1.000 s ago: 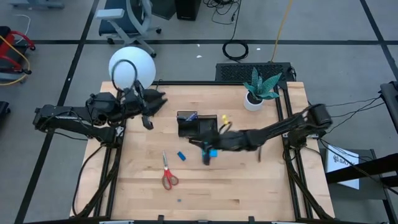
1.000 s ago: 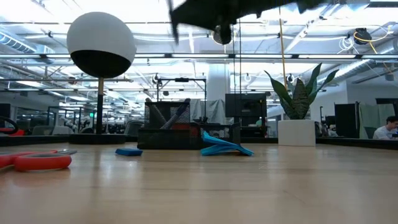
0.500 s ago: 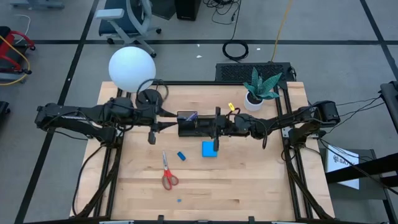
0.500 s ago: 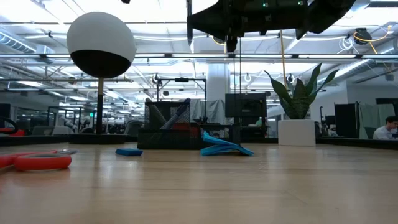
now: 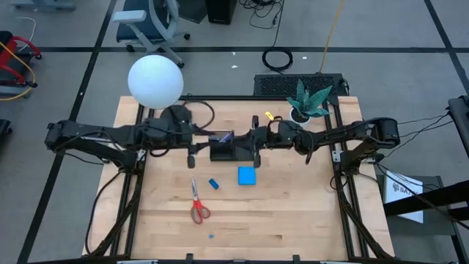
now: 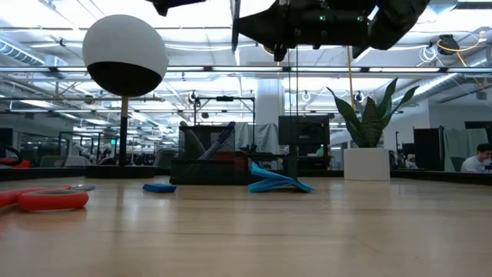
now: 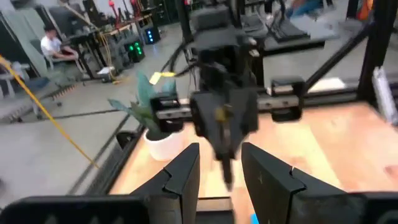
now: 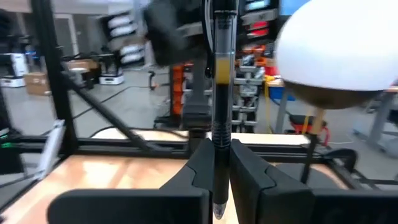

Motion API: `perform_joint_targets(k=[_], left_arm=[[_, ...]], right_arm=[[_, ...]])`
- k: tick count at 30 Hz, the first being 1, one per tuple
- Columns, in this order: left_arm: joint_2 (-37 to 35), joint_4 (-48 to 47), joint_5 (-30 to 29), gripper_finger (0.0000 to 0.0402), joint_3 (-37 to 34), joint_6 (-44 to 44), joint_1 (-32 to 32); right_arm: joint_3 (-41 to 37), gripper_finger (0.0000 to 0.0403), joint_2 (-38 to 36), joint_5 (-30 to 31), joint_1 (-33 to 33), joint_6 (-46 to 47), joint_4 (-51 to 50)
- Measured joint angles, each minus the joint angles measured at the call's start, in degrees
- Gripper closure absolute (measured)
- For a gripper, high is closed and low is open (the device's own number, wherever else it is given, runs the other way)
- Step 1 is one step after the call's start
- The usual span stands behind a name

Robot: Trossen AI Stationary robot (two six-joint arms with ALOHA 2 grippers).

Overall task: Pick and place office supplies into organizer
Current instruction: Put the black pen into the black mesh organizer

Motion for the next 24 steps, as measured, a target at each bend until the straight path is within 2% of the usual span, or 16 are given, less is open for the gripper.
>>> perform_joint_targets(k=[5,10,13,16,18,20,22,24], left_arm=[[5.6,8.8,2.0,0.0275,0.0,3.8,1.6],[6.8,13.4,13.0,0.0275,0.0,1.5,7.3],[5.5,9.4,19.9,0.0275,-0.2,-0.4,11.3],[3.0,9.1,24.2,0.0275,-4.4,-1.3,13.9],[1.0,16.8,24.5,0.0275,-9.3,-2.7,15.1],[-0.8,30.1,24.9,0.0275,-14.4,-5.6,16.4],[-1.6,41.1,28.0,0.0275,-18.6,-8.6,17.3],[-1.4,47.5,31.1,0.0275,-21.1,-10.8,17.4]], right_arm=[[0.0,0.0384,0.0,-1.4,-0.8,-1.6,-0.6],[0.0,0.0383,0.0,-1.6,-0.9,-1.7,-1.1],[0.0,0.0383,0.0,-2.6,-0.8,-1.7,-1.9],[0.0,0.0383,0.0,-2.8,-0.8,-1.8,-1.9],[0.0,0.0383,0.0,-2.8,-0.8,-2.1,-1.7],[0.0,0.0383,0.0,-2.6,-1.0,-2.1,-1.5],[0.0,0.0383,0.0,-2.6,-1.0,-2.1,-1.1],[0.0,0.0383,0.0,-2.6,-1.0,-2.1,-0.7]])
